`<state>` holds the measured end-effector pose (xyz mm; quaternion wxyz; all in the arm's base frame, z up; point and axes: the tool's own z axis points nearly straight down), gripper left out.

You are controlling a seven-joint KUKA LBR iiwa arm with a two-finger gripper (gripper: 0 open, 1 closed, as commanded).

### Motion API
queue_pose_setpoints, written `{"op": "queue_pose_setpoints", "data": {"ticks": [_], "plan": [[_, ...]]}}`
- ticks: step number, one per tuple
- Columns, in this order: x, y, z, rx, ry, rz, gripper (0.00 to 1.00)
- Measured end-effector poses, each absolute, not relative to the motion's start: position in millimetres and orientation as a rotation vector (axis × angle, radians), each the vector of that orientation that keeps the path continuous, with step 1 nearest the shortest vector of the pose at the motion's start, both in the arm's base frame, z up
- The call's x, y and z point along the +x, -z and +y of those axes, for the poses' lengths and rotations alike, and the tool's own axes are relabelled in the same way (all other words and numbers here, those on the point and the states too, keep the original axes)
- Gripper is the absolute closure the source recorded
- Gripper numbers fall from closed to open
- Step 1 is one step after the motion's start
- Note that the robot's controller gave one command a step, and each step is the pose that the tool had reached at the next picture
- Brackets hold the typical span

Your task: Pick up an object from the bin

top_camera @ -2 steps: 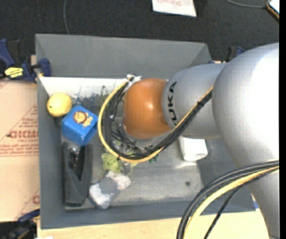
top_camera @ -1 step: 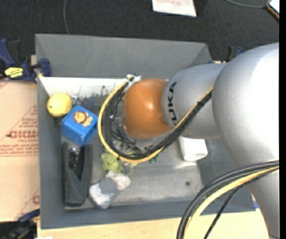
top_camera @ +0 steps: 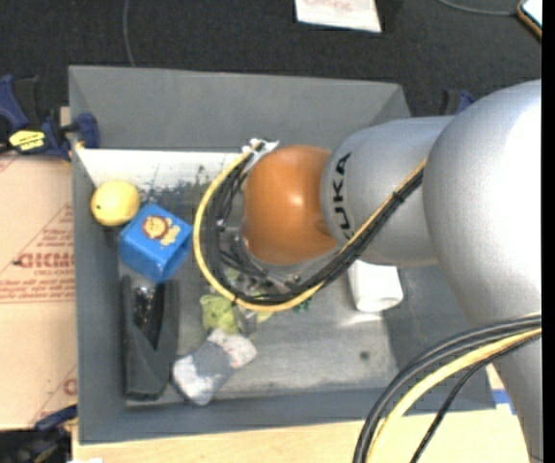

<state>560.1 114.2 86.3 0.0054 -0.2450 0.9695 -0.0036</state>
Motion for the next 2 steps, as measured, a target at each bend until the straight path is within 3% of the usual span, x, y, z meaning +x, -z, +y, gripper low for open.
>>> {"op": "queue_pose_setpoints", "data": {"ticks": [1, 2], "plan": [[562.9, -111.5, 114.1, -0.761, 0.013, 3.027, 1.0], [562.8, -120.1, 113.6, -0.759, 0.013, 3.027, 1.0]]}}
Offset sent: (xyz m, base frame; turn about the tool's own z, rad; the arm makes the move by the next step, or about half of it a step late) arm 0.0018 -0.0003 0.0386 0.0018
